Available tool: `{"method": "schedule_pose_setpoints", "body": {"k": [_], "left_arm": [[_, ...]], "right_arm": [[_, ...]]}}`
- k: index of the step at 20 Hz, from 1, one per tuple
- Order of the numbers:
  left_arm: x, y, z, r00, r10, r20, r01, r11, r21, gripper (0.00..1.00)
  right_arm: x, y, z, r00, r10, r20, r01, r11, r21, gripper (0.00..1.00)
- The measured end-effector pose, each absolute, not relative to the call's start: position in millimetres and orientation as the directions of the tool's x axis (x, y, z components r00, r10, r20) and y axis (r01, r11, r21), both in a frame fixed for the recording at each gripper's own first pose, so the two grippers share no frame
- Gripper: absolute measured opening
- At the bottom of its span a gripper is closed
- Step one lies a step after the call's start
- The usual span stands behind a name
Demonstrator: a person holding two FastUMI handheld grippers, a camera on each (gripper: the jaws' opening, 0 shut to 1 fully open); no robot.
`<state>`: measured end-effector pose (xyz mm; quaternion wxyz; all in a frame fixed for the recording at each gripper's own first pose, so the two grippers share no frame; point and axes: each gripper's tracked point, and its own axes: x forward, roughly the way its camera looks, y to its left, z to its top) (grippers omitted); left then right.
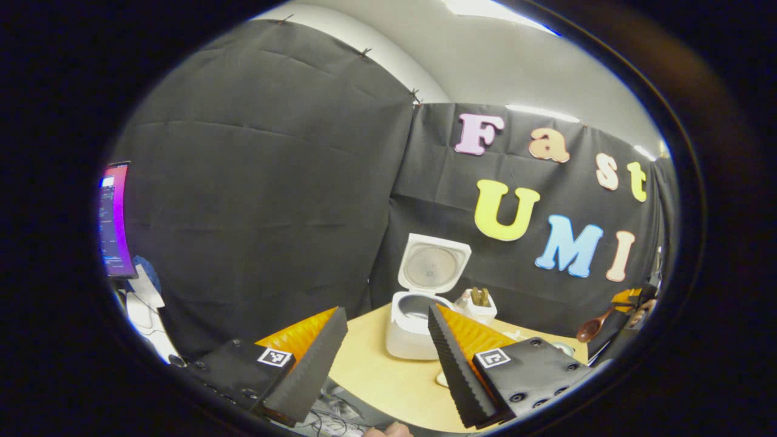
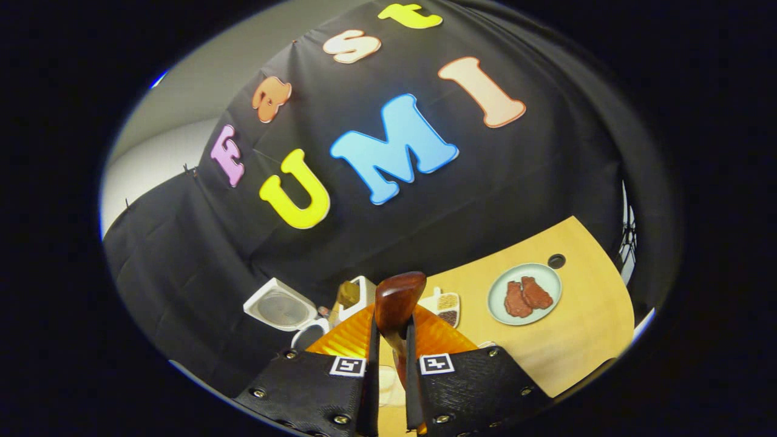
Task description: Close the left gripper, press the button to open the rice cooker; take a wooden spoon from the chopstick holder with the right hand, scoop a spoonful of rice and pour it into the rice cooker, then put the wooden spoon back into the chopstick holder.
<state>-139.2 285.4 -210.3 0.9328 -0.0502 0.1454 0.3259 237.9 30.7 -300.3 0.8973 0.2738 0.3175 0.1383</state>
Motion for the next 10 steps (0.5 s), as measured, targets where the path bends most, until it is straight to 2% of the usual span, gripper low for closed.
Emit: {"method": "schedule_pose_setpoints", "body": {"k": [3, 5, 10], "left_arm": [[-116.6, 250.2, -234.1, 0.715, 0.585, -0.383, -0.618, 0.785, 0.045, 0.88], [-106.1, 231.3, -236.3, 0.703, 0.590, -0.396, -0.615, 0.784, 0.077, 0.88], [-94.0, 193.7, -234.2, 0.690, 0.590, -0.419, -0.605, 0.788, 0.113, 0.94]], "right_arm": [[244.7, 11.1, -360.7, 0.720, 0.417, -0.555, -0.045, 0.826, 0.562, 0.18], [250.5, -0.3, -392.0, 0.703, 0.404, -0.585, -0.029, 0.839, 0.544, 0.18], [250.1, 1.3, -456.2, 0.663, 0.388, -0.640, 0.034, 0.839, 0.543, 0.18]]}}
